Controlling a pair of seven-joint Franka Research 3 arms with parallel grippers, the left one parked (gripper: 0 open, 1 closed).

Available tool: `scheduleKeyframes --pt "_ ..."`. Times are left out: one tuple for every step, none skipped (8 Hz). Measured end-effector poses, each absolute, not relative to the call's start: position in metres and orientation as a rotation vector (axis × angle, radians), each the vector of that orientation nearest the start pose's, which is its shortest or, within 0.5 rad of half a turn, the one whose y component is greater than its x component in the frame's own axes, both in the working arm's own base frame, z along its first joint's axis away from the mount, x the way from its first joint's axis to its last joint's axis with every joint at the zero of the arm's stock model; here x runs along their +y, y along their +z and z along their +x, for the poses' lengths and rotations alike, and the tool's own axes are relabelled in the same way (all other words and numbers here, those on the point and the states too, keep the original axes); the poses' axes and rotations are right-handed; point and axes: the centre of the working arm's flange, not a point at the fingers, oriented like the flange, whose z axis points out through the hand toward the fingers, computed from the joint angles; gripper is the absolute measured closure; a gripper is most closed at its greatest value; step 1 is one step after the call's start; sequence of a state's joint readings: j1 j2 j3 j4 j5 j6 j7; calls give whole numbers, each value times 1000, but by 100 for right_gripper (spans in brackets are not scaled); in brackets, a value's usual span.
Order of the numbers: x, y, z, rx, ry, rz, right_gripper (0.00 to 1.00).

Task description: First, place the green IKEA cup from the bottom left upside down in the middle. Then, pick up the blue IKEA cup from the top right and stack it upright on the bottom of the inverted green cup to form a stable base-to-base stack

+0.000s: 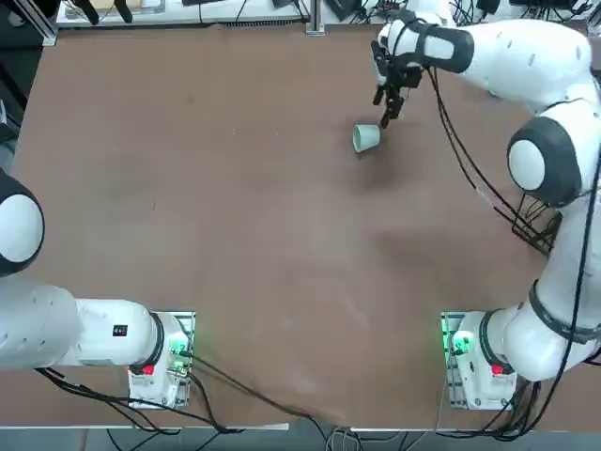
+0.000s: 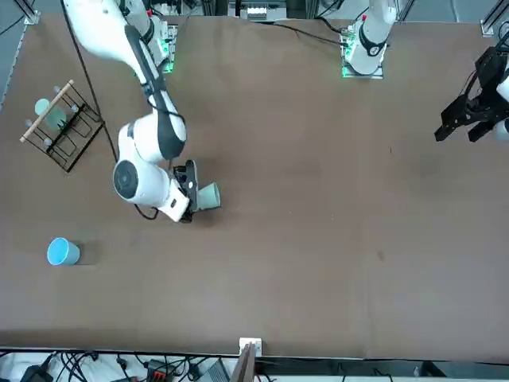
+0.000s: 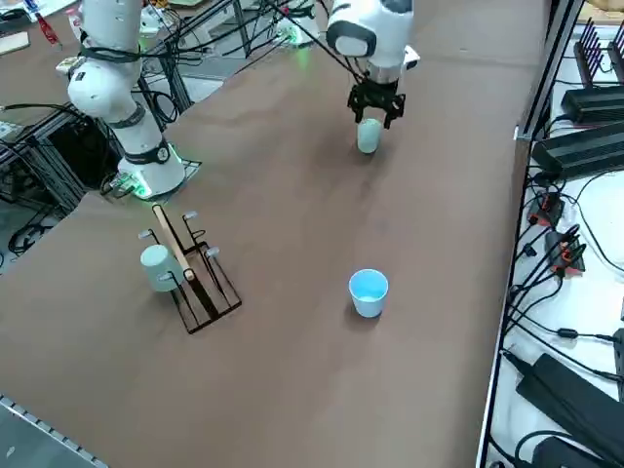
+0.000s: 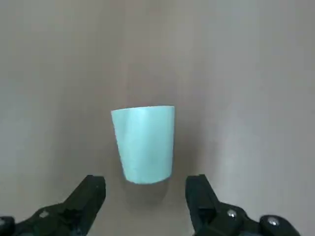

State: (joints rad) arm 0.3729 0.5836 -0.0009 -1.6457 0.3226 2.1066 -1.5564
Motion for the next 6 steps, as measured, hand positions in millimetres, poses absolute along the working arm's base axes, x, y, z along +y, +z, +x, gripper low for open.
scheduleKeyframes --pt "259 260 620 2658 93 2163 1" --pt "260 255 618 2682 96 2131 1" --pt "259 250 615 2697 102 2103 1" --pt "258 244 614 2699 121 2078 1" --pt "257 237 611 2698 134 2063 1" --pt "261 232 606 2702 141 2054 1"
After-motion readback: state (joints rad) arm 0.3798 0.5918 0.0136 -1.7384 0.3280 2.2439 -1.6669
